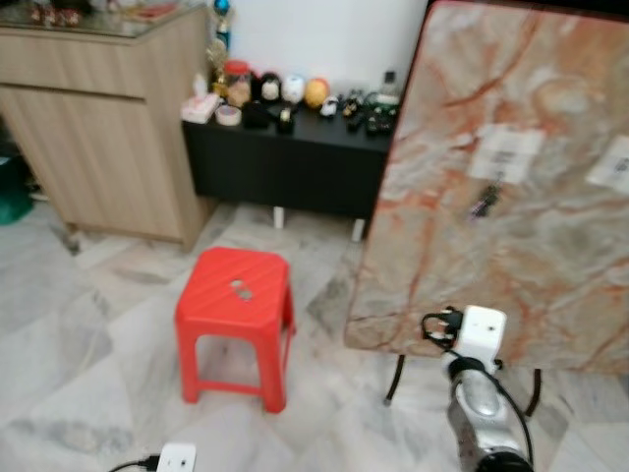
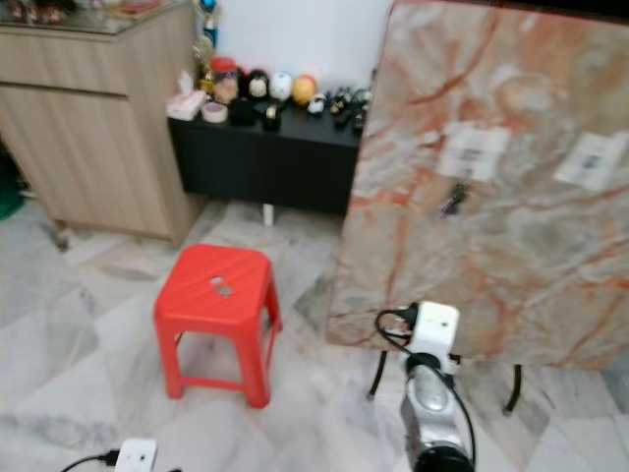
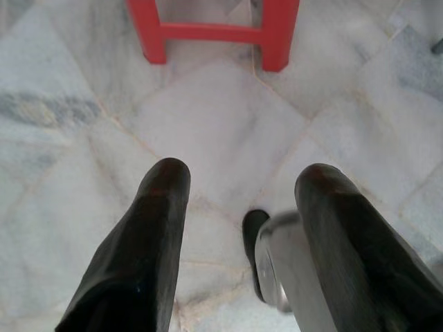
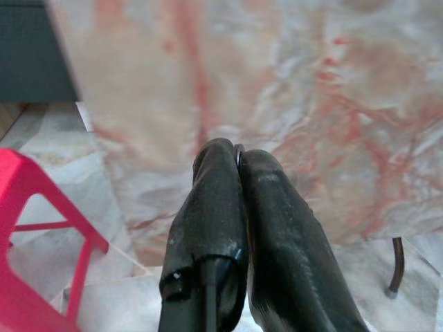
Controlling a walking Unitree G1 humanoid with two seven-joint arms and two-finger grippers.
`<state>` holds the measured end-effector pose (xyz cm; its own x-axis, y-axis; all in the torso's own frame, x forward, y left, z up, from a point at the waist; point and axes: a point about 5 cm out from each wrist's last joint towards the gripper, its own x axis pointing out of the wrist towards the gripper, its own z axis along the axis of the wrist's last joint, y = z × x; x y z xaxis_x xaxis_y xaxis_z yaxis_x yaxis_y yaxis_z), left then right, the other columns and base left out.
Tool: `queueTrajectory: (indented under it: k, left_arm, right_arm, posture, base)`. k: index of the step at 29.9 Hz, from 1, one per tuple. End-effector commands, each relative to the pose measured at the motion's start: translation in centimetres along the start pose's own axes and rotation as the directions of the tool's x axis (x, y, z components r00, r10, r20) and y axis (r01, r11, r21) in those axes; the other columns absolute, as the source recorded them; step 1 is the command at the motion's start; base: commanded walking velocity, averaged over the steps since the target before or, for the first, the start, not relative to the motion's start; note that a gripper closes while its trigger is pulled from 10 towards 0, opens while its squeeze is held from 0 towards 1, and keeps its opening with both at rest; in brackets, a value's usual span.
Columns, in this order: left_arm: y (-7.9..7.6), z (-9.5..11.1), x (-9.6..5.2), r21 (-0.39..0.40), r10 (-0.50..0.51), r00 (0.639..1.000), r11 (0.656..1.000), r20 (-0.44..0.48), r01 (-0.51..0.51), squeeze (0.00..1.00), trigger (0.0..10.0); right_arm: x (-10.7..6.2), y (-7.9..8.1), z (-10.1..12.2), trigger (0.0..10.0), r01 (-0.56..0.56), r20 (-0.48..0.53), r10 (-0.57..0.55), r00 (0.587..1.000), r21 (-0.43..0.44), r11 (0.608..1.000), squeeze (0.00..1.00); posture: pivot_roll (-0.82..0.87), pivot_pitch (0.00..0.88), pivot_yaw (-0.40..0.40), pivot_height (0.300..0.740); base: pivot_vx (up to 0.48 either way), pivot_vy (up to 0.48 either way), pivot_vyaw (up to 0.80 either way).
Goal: Hang keys on a hook
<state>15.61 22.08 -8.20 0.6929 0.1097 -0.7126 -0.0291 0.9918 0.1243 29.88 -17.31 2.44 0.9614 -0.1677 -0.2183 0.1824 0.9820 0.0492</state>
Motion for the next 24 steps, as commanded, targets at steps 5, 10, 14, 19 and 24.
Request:
queueTrajectory:
  k: [5,10,14,19,24]
  left_arm:
    - [-0.71,0.39,0.29,0.013,-0.025,1.000,1.000,-0.007,0.025,0.00,10.0]
    - [-0.67,0.63,0.40,0.009,-0.020,1.000,1.000,-0.004,0.020,0.00,10.0]
    - [-0.67,0.58,0.37,0.003,-0.018,1.000,1.000,-0.002,0.018,0.00,10.0]
    - [-0.63,0.47,0.32,-0.004,-0.018,1.000,1.000,-0.005,0.018,0.00,10.0]
    - [-0.65,0.39,0.31,-0.008,-0.023,1.000,1.000,-0.010,0.023,0.00,10.0]
  right_arm:
    - [0.30,-1.33,0.69,10.0,0.038,0.026,-0.038,0.999,-0.001,0.999,0.00]
    - [0.30,-1.40,0.71,10.0,0.042,0.031,-0.042,0.999,-0.002,0.999,0.00]
    - [0.30,-1.44,0.74,10.0,0.049,0.035,-0.049,0.998,0.001,0.999,0.00]
    - [0.29,-1.39,0.68,10.0,0.055,0.033,-0.055,0.998,0.004,0.998,0.00]
    - [0.29,-1.50,0.59,10.0,0.062,0.027,-0.062,0.998,0.013,0.998,0.00]
  posture:
    - [0.01,0.000,-0.039,0.725]
    - [0.01,0.000,-0.036,0.725]
    - [0.01,0.000,-0.035,0.725]
    - [0.01,0.000,-0.030,0.725]
    - [0.01,0.000,-0.030,0.725]
  base:
    - [0.000,-0.463,0.00]
    - [0.000,-0.085,0.00]
    - [0.000,0.000,0.00]
    - [0.000,0.000,0.00]
    - [0.000,0.000,0.00]
